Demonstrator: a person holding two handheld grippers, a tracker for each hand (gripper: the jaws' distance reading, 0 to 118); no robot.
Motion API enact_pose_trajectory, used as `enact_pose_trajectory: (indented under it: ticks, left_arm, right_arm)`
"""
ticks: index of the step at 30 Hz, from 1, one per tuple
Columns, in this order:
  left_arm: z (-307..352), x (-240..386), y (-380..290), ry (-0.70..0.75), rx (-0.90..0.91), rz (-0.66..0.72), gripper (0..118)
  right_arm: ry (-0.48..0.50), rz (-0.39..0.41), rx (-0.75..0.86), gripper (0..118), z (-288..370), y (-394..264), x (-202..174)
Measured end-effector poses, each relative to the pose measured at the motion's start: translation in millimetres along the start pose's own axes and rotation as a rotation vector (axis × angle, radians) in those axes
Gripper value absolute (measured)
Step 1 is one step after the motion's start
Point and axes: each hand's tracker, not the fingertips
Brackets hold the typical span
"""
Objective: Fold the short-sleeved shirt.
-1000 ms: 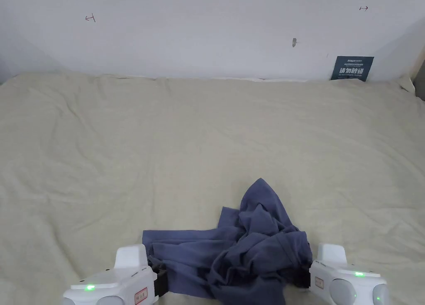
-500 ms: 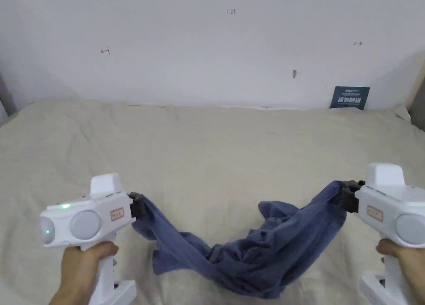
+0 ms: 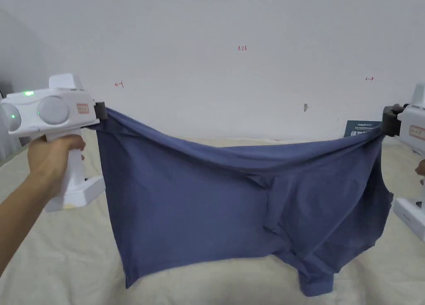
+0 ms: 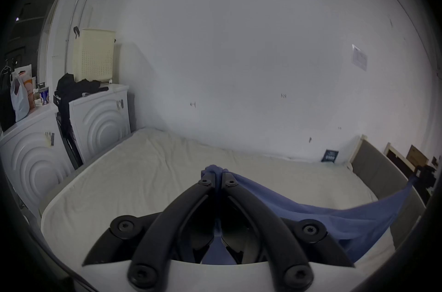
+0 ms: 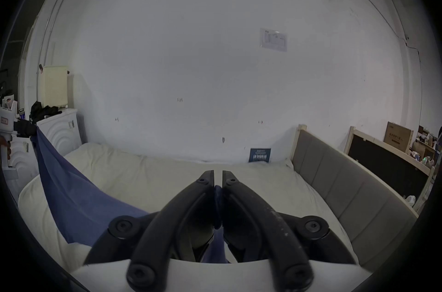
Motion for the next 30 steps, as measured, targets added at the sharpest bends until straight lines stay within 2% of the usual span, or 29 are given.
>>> enact_pose_trajectory:
  ticks: [6,12,17,21,30]
  left_arm:
    - [-28,6,25,0.035,0.024,0.006,4]
    - [-53,-9,-4,0.072,-0.022,-0.017,4]
    - [-66,-16,-60,0.085,-0.11,-0.013,4]
    - [-65,-30,-112,0.082,-0.188,-0.005,4]
    - [20,-68,-235,0.077,-0.343,-0.021,4]
  right_arm:
    - [-0.018,-0.057,0.043,8,-24,14,3]
    - [-0.022,-0.048,0.019,8,-45,-13,-3]
    - [-0.016,-0.046,-0.044,8,-56,-61,-14]
    - [-0.004,-0.074,-0.107,8,-50,-106,-19]
    - [-0.012,-0.127,-0.245,8,29,-208,-18]
